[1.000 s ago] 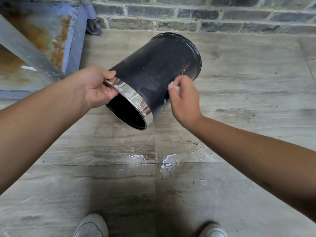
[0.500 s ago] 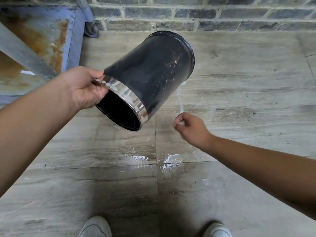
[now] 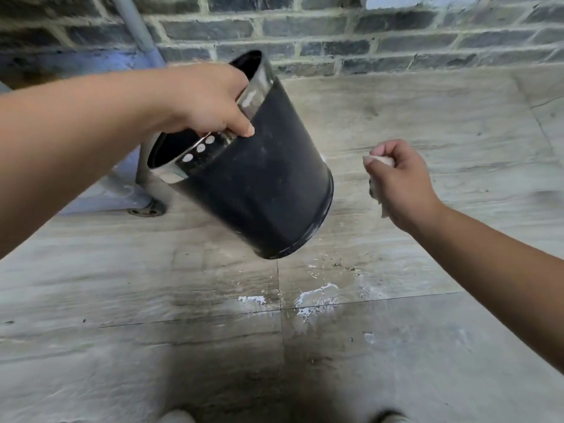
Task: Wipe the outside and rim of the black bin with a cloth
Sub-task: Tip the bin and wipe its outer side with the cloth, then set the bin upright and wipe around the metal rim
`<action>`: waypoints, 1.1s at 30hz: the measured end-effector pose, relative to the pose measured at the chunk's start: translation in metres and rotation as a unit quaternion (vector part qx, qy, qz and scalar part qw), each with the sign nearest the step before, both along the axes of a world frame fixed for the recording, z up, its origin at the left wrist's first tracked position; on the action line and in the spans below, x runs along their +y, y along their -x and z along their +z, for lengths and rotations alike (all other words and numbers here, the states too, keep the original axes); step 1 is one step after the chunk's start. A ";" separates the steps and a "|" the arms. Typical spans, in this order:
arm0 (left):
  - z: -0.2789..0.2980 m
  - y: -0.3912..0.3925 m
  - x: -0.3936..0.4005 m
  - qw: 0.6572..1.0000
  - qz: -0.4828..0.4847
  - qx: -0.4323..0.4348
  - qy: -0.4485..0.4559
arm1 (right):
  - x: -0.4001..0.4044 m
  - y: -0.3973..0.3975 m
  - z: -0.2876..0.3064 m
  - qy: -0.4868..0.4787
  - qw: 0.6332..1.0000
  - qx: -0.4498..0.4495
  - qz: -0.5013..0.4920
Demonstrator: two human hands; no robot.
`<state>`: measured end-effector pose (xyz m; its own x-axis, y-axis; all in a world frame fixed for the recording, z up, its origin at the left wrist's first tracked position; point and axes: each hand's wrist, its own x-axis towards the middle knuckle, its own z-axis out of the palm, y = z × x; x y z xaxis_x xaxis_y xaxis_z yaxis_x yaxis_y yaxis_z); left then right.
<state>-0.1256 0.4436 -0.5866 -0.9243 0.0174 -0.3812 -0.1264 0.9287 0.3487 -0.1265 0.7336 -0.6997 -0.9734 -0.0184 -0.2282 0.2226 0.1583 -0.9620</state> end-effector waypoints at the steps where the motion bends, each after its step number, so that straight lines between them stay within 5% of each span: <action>1: 0.002 -0.002 0.005 0.998 -0.056 0.007 0.034 | -0.002 0.001 0.005 0.011 1.000 0.007 0.011; 6: 0.001 -0.012 0.012 0.967 -0.202 0.060 0.144 | -0.012 0.004 0.022 0.124 0.991 -0.002 0.054; 11: 0.006 -0.006 -0.011 0.962 -0.206 0.080 0.159 | -0.022 0.003 0.022 0.083 0.988 0.013 0.129; 18: -0.017 -0.028 -0.047 0.950 -0.206 0.171 0.160 | -0.020 0.000 0.025 0.228 0.964 -0.053 0.126; 23: -0.037 -0.046 -0.056 0.940 -0.195 0.238 0.146 | -0.001 0.011 0.012 0.235 0.958 -0.139 0.084; 26: -0.058 -0.049 -0.047 0.925 -0.208 0.251 0.196 | 0.015 0.018 -0.011 0.162 0.968 -0.180 0.062; 33: -0.083 -0.054 -0.048 0.911 -0.209 0.279 0.220 | 0.040 0.031 -0.054 -0.161 0.977 -0.093 0.106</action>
